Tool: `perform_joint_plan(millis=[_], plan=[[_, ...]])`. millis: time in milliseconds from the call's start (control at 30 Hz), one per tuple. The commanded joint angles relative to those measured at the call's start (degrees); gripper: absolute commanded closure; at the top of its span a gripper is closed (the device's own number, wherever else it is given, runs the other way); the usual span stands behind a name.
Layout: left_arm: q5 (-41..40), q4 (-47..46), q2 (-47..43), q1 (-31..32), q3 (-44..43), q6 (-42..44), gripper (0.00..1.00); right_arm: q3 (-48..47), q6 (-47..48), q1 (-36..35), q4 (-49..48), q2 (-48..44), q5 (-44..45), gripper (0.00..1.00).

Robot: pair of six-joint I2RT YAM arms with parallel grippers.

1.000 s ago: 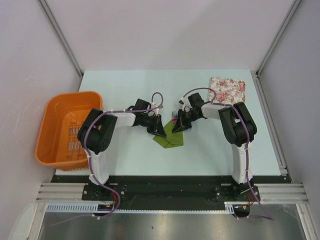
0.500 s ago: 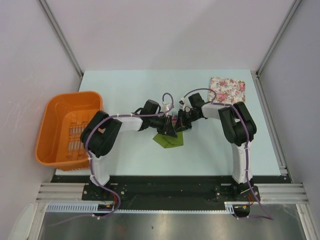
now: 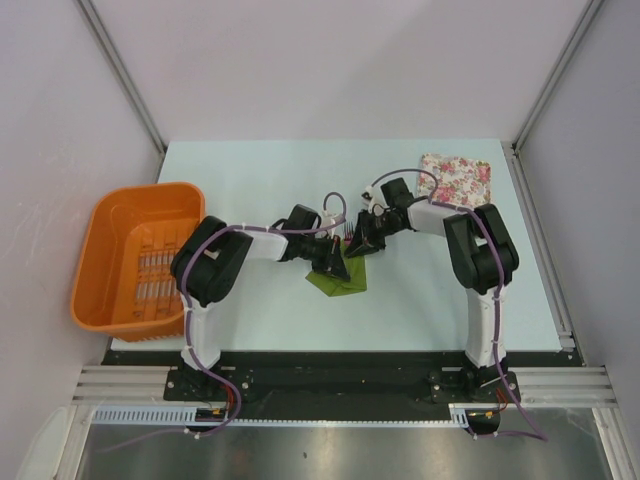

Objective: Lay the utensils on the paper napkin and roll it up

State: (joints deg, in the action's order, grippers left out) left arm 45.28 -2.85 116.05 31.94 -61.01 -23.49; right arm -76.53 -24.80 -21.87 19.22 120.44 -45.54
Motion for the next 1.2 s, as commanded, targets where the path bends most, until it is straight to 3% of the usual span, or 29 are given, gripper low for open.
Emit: perform_joint_plan(millis=[0,600,800,967,1167], plan=[[-5.1,3.9,3.3,-0.4,0.4,3.2,0.98,-2.9,0.3,2.1,1.0,-7.5,0.4,0.79],[-5.2,4.5,3.0,-0.8,-0.5,4.3,0.99,-2.6,6.2,-2.6,3.3,-2.1,9.8,0.89],[-5.0,4.3,0.5,-0.9,0.1,4.9,0.94,-2.1,8.5,-4.1,2.9,2.1,10.7,0.92],[-2.5,1.4,-5.1,-0.7,1.4,3.8,0.84,-0.9,10.2,-4.1,3.2,3.4,11.8,0.93],[-3.0,1.4,-7.0,0.7,0.4,3.6,0.80,-0.5,9.8,-3.8,3.3,3.7,11.8,0.94]])
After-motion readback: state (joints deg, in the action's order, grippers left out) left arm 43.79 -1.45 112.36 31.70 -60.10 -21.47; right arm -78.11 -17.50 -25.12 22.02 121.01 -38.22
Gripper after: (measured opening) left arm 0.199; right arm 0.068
